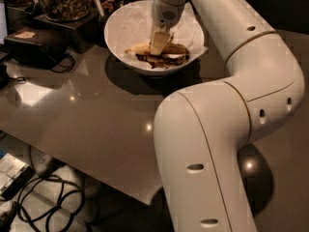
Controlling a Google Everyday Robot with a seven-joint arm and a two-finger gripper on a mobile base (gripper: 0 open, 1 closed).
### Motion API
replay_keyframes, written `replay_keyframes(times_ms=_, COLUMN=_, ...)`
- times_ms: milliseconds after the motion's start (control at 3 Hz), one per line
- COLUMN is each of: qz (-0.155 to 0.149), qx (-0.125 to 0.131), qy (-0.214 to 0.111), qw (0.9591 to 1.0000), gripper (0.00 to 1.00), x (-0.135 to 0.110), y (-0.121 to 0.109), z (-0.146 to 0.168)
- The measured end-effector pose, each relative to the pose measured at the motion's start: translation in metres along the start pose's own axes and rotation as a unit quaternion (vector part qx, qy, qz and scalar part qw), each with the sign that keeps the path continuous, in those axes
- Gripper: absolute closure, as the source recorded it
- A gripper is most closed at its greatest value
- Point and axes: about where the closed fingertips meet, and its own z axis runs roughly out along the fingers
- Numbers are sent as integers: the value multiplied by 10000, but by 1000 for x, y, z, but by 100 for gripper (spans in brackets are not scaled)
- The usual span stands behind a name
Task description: Pick banana from white bowl
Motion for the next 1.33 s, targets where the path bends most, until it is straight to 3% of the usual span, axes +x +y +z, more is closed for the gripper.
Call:
replay_keyframes(times_ms=333, qz=102, qx=409, qy=-68, qw=9991, gripper=100, x=0, y=-6, z=-20)
replay_keyframes(times_ms=667, qz=168, qx=908, qy=-208, qw=9955, gripper=100, x=-4, y=3, z=-55)
replay_keyframes(times_ms=1000, qz=-49, qx=1471, qy=-629, qw=9871, gripper=100, x=-26, y=32, z=-97)
replay_keyframes(times_ms=1333, qz=-162, qx=1394, qy=-614, qw=9882, gripper=100, x=-36, y=44, z=-84)
